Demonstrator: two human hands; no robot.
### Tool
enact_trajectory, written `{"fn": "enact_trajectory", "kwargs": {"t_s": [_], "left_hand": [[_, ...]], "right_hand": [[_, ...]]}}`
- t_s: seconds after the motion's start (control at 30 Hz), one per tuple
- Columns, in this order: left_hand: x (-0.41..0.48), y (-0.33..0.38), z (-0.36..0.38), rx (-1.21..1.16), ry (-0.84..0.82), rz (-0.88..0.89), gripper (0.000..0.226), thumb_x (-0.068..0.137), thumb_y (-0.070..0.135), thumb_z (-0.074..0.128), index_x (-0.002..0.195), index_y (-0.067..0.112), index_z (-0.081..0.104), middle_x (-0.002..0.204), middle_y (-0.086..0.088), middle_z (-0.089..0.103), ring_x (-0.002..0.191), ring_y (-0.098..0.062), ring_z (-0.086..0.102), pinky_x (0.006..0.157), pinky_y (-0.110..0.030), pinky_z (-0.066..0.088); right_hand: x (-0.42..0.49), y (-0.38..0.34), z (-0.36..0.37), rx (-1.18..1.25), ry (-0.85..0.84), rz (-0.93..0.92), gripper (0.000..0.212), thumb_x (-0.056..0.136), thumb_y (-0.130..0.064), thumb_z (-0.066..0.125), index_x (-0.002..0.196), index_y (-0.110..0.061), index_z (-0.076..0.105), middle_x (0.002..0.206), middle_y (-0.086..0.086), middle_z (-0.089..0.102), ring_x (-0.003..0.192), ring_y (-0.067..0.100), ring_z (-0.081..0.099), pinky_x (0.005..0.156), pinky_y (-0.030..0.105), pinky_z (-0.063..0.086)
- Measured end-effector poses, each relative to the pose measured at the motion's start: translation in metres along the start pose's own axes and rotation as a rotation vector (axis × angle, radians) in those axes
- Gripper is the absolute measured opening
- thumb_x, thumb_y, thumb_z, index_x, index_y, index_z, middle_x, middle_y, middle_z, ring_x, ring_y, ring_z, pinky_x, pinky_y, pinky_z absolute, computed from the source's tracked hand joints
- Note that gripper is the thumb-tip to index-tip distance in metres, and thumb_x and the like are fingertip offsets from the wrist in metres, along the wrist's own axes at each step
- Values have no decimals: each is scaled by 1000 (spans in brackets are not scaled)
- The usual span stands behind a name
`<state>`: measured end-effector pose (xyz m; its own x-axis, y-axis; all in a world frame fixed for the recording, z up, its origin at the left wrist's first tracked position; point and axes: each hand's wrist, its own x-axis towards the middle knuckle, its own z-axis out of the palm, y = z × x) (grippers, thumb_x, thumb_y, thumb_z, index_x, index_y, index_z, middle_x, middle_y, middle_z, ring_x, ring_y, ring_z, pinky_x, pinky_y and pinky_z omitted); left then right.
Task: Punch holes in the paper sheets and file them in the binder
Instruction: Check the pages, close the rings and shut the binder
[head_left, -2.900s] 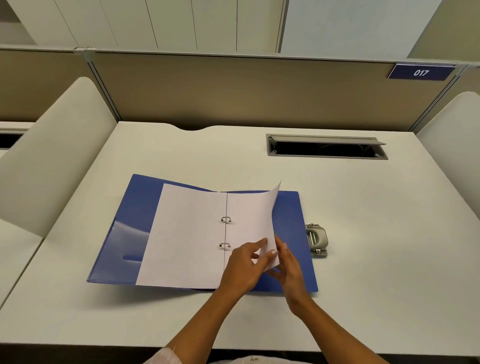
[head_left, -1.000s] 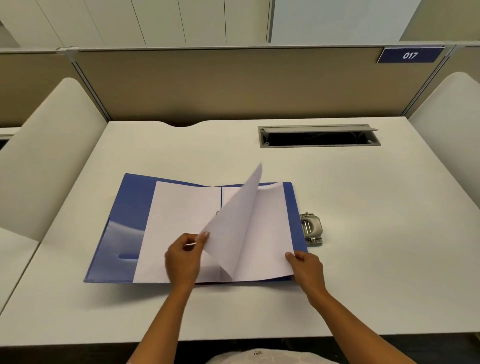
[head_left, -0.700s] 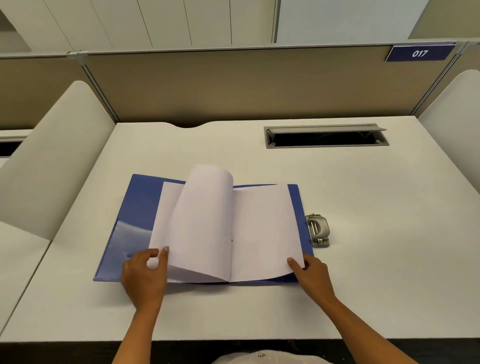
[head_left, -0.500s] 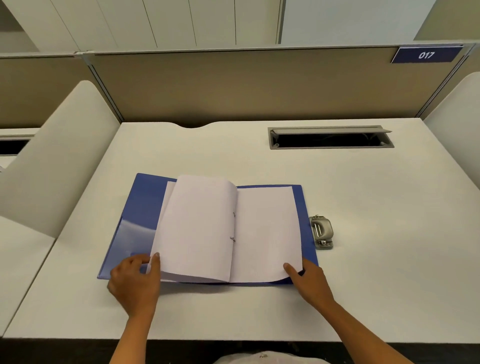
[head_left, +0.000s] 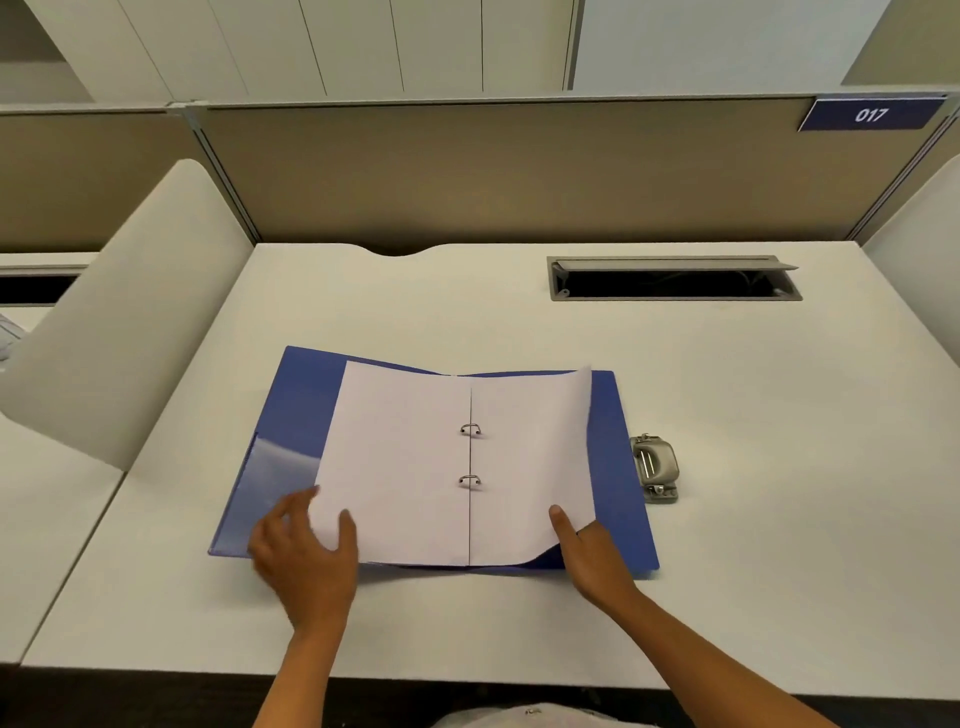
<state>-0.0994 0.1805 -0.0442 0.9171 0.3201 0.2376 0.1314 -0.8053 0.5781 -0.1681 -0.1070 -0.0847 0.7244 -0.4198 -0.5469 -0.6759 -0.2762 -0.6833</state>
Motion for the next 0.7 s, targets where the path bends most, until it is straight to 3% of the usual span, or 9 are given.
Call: {"fn": "enact_trajectory", "kwargs": {"t_s": [0.03,0.07,0.1,0.17,0.27,0.33,0.43,0.57,0.7], "left_hand": [[-2,9,2,-61,-64,53,39,81,27,71,117,21,58,123,-8,59,118,-29,47,98,-38,34],[-4,19,4,-158,-157,79,34,82,29,70,114,23,61,120,-4,61,115,-24,51,97,-33,36],[-7,33,4,-279,-266,69,30,83,31,70,111,26,63,117,1,63,112,-20,54,96,-30,40],[-11,61,5,-475,-459,-31,29,84,38,67,111,29,63,116,7,63,107,-15,59,88,-26,47],[-7,97,6,-646,-670,-254,45,84,52,56,120,25,61,120,3,64,107,-17,62,85,-28,50],[1,112,2,-762,-751,-406,46,86,55,51,120,24,60,114,0,65,100,-19,64,75,-29,52],[15,118,-5,-774,-721,-471,34,88,49,55,110,24,60,101,1,64,92,-21,64,65,-26,52],[31,94,-6,-630,-659,-431,15,90,26,62,101,15,64,107,-10,68,91,-22,64,69,-29,52],[46,59,-2,-391,-570,-357,22,88,33,64,96,12,68,104,-11,69,91,-27,63,80,-41,56]], "right_hand": [[-8,-15,3,45,1,-31,81,75,-83,28,115,-17,52,119,0,57,117,28,52,104,44,42],[-16,-28,6,89,4,-65,84,80,-77,29,134,-14,44,133,3,53,124,28,48,108,46,38],[-22,-40,9,122,-5,-105,88,80,-77,28,142,-15,37,138,3,50,126,27,47,109,47,37],[-35,-63,14,151,-75,-207,89,75,-82,24,145,-28,32,136,-2,50,126,25,49,109,45,39],[-46,-85,30,75,-195,-403,48,85,-71,21,129,-71,2,157,-9,22,143,21,26,116,51,25],[-49,-93,39,-70,-240,-527,47,89,-64,18,126,-74,-10,159,-16,4,148,19,8,119,52,10],[-51,-98,45,-336,-272,-654,56,91,-62,20,131,-63,-20,157,-17,-13,147,17,-7,120,46,-2],[-48,-92,44,-550,-308,-760,76,88,-68,31,140,-50,-22,155,-17,-23,146,17,-17,117,44,-10],[-39,-77,37,-637,-282,-806,82,85,-74,29,143,-45,-20,154,-19,-25,142,14,-27,115,43,-18]]}}
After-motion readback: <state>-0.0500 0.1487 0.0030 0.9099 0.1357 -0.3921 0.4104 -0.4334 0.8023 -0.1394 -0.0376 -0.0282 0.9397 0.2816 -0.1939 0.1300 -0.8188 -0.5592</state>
